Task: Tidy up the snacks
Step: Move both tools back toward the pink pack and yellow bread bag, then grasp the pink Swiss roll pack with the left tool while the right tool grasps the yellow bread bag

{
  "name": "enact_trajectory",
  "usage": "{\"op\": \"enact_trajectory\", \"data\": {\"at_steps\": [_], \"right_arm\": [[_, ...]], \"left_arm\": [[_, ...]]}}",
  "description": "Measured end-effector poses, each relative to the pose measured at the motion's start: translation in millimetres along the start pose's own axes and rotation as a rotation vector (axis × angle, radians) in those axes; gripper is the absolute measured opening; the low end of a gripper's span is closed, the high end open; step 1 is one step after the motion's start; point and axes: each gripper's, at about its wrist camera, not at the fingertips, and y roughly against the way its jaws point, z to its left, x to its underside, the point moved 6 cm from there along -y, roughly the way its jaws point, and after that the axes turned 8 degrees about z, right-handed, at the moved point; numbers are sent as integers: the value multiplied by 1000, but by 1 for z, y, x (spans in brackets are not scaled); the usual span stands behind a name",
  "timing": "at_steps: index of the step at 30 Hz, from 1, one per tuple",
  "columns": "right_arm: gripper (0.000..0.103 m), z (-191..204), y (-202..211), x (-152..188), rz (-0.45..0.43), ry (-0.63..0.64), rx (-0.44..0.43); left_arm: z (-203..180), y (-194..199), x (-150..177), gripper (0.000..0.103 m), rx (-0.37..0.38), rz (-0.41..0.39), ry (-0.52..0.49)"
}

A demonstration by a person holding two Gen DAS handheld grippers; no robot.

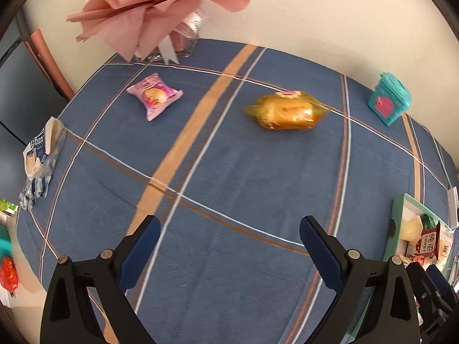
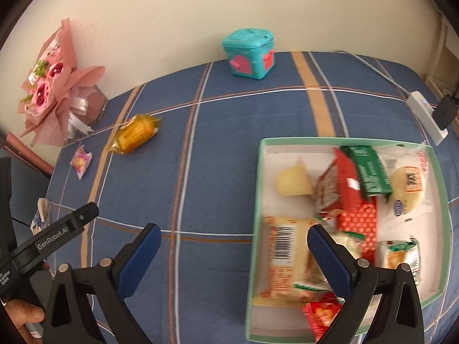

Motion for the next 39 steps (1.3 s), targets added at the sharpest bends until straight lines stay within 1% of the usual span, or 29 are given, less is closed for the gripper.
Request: {"op": "enact_trajectory", "data": {"at_steps": [3, 8, 12, 14, 16, 19, 22, 26, 30, 32, 35, 39], "right_arm": [[103, 11, -5, 0, 8, 14, -12], [103, 24, -15, 1, 25, 38, -5], [103, 30, -23, 2, 40, 51, 6], [103, 33, -27, 2, 45, 54, 8], [103, 39, -32, 0, 54, 65, -2], [103, 51, -40, -9, 58, 81, -7], [103, 69, -47, -25, 55, 94, -34], [103, 99, -55, -55, 59, 126, -47], [103, 133, -61, -88, 47, 157, -76], [103, 149, -66, -104, 39, 178, -79], [103, 169, -77, -124, 47, 200, -89], [103, 187, -97, -142, 65, 224, -72]], "left_arm": [[10, -2, 0, 98, 11, 7, 21], [21, -7, 0, 98, 33, 24, 47], [28, -13, -3, 98, 32, 35, 56], [32, -16, -8, 98, 34, 35, 62], [37, -19, -16, 98, 52, 18, 49], [49, -26, -26, 98, 28, 27, 36], [69, -32, -43, 98, 34, 31, 38], [106, -46, -73, 98, 98, 71, 105], [133, -51, -104, 98, 111, 63, 129], [145, -52, -120, 98, 135, 49, 152], [154, -58, -138, 98, 175, 49, 187], [156, -72, -155, 98, 190, 61, 206]]}}
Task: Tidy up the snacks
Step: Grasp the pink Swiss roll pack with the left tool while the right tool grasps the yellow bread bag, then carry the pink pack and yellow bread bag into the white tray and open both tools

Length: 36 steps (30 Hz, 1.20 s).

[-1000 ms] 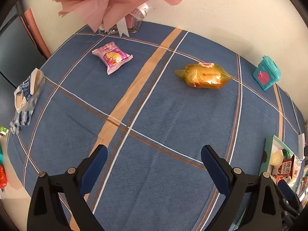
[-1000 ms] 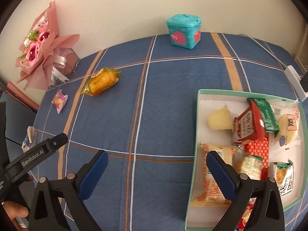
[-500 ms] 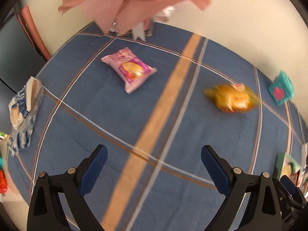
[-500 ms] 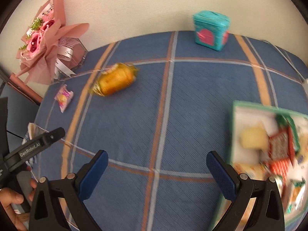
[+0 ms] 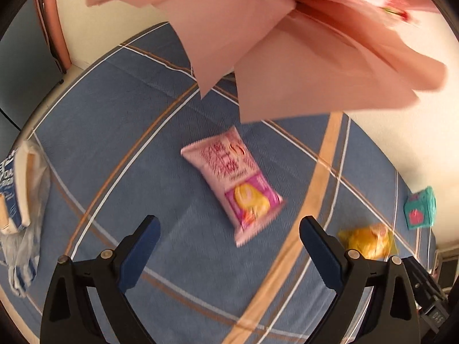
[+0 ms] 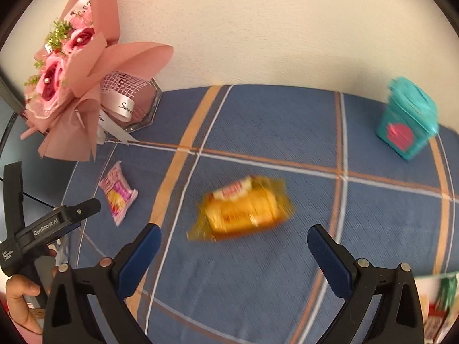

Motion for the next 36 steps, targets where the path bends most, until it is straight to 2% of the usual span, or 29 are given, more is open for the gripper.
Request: {"op": "enact_trajectory", "data": {"at_steps": [3, 7, 9, 15, 17, 22, 28, 32, 36], "right_arm": [[103, 7, -17, -9, 26, 25, 18], [103, 9, -33, -13, 43, 85, 109], [103, 7, -39, -14, 57, 97, 120], [98, -1, -53, -11, 82, 88, 136], [88, -4, -54, -9, 89, 92, 147], [75, -14, -56, 0, 107, 80, 155], [67, -27, -54, 15, 111, 38, 126], [56, -30, -46, 26, 106, 28, 97], [53, -31, -38, 36, 97, 41, 98]], "left_arm": [[1, -14, -11, 97, 4, 5, 15], [-1, -29, -19, 96, -7, 16, 1], [-1, -33, -23, 96, -1, 15, 3], [-7, -46, -31, 76, 5, 25, 0], [-12, -50, -33, 61, 20, 28, -6], [-23, -49, -27, 39, 3, 29, -24], [-35, -44, -1, 37, -21, 50, -26], [-43, -42, 20, 37, 7, 48, -9], [-54, -40, 40, 37, 37, 40, -2]]}}
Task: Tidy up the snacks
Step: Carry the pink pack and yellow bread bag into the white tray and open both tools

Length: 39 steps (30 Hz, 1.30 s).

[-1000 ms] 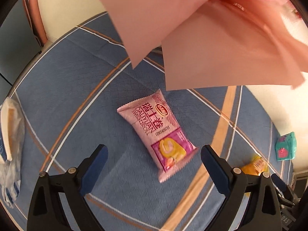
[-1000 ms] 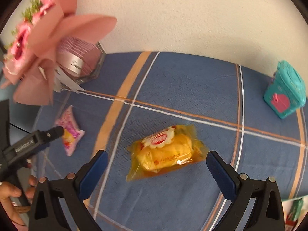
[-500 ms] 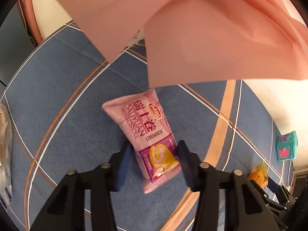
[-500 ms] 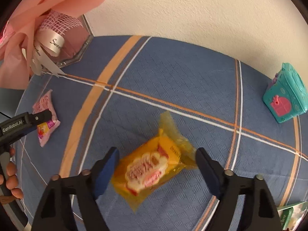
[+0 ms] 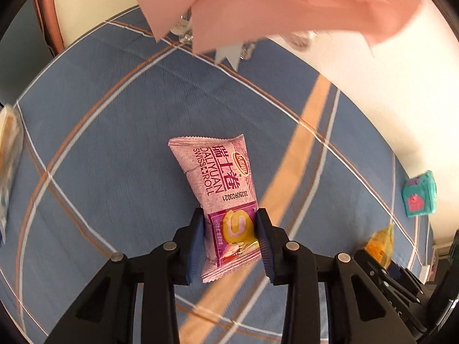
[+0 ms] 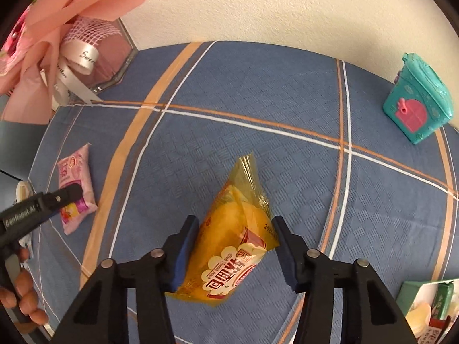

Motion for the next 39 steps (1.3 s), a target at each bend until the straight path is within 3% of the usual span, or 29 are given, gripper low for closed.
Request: {"op": "enact_trajectory", "data": {"at_steps": [7, 20, 28, 39], "right_arm": [[51, -4, 23, 34, -30, -2, -27], [51, -26, 83, 115, -103, -16, 66], [51, -49, 116, 162, -148, -60, 86], [52, -101, 142, 205, -197, -186, 95]], "left_arm": [[-24, 12, 45, 37, 27, -22, 4], [-68, 66, 128, 37, 43, -39, -54], [-102, 95, 172, 37, 71, -70, -88], [-156, 98, 222, 37, 92, -94, -168]]}}
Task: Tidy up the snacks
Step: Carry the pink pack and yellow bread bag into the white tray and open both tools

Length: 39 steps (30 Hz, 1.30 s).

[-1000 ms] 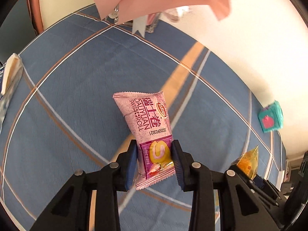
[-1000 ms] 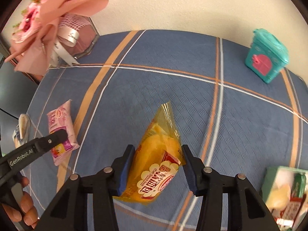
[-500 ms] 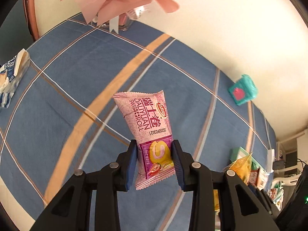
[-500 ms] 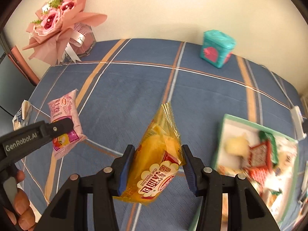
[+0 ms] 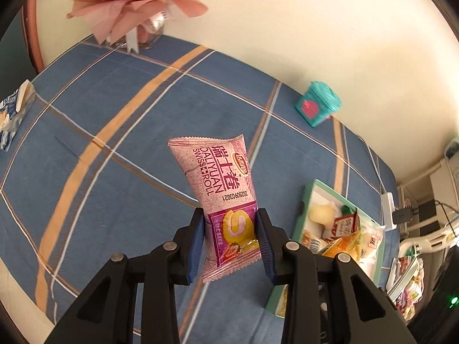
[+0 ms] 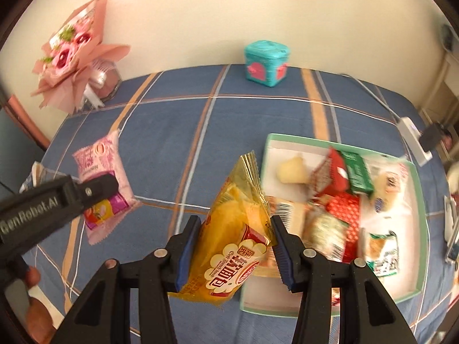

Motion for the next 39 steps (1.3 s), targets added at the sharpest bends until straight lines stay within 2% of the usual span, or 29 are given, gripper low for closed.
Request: {"op": "enact_trajectory", "data": {"at_steps": [5, 10, 15, 20, 24, 28, 32, 39], "right_arm": [[52, -27, 7, 0, -17, -39, 13], [52, -60, 14, -5, -34, -107, 22], [52, -96, 14, -6, -29, -190, 39], [52, -121, 7, -2, -1, -250, 41], [52, -122, 3, -1, 13, -255, 34], [52, -110, 2, 1, 19, -221, 27], [52, -99, 3, 3, 24, -186, 29], [52, -96, 1, 5, 37, -177, 30]], "left_arm": [[-19, -8, 13, 37, 16, 12, -43], [-40, -11, 20, 34, 0, -4, -116], [-61, -21, 31, 32, 52, 44, -177], [-45, -35, 30, 32, -7, 95, -173], [-19, -58, 35, 32, -52, 174, -112], [-3, -74, 46, 33, -52, 257, -75], [-1, -77, 53, 42, -69, 286, -99], [4, -84, 64, 45, -80, 317, -106]]}}
